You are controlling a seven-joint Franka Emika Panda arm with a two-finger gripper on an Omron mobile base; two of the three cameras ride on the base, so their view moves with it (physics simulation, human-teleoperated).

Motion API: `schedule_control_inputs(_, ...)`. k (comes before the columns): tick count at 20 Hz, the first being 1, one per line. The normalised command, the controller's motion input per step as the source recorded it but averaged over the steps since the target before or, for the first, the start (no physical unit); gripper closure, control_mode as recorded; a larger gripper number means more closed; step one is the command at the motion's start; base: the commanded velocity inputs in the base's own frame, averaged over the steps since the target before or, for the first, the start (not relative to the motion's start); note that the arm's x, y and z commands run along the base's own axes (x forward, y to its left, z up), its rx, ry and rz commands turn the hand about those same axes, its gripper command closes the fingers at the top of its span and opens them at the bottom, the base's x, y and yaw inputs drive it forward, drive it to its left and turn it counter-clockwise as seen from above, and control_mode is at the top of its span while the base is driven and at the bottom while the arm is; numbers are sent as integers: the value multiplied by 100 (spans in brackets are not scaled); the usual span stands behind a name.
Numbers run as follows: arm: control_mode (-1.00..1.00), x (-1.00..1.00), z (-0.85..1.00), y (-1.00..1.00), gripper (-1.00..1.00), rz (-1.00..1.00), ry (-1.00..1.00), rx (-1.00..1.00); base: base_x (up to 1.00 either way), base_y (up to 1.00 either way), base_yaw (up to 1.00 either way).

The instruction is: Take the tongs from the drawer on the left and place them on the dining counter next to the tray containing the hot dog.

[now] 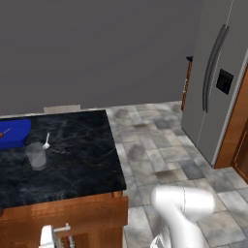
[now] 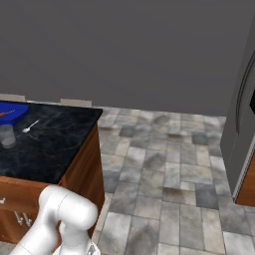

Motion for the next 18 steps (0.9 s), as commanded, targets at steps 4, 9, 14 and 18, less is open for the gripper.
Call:
schedule_control_inputs(4, -100, -77, 0, 0, 100, 2, -13, 0, 0, 0, 0)
schedule_control_inputs(9, -100, -63, 0, 0, 100, 1, -5, 0, 0, 0, 0)
schedule_control_inputs(14, -100, -66, 0, 0, 100, 0, -1, 0, 0, 0, 0)
schedule_control_inputs(18, -100, -64, 0, 0, 100, 0, 0, 0, 0, 0, 0)
